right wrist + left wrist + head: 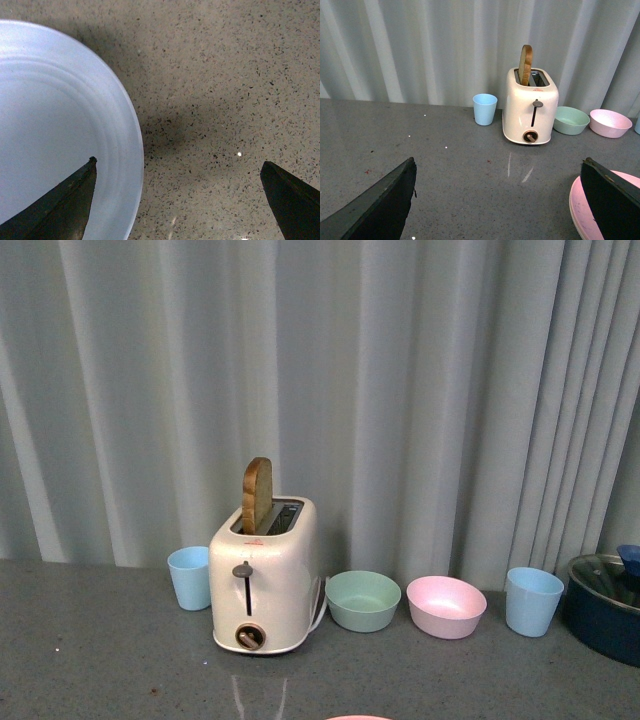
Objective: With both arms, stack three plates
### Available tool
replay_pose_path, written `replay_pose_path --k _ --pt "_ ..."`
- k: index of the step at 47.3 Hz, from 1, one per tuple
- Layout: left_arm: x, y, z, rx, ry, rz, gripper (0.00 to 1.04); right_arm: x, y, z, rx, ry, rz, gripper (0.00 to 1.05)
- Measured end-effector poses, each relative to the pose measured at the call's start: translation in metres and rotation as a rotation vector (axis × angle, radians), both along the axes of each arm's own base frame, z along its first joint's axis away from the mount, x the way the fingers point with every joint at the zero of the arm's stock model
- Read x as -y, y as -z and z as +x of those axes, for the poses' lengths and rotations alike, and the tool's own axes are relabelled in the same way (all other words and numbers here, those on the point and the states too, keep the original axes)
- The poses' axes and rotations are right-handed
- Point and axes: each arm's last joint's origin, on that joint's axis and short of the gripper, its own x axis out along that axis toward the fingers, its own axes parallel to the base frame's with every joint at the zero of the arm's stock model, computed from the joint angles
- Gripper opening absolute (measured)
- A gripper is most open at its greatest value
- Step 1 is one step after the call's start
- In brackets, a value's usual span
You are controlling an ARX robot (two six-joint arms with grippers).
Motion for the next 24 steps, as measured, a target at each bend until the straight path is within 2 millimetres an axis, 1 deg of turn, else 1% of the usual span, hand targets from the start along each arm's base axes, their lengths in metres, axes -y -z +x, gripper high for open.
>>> replay_pose_path --k 13,24 --pt "0.000 0.000 0.000 0.000 0.000 0.000 0.98 0.006 0.009 0.009 -0.033 -0.044 -0.033 0.97" --pt "0.000 0.000 0.000 0.000 0.000 0.000 0.98 0.011 0.013 0.018 -0.009 -0.048 0.026 0.97"
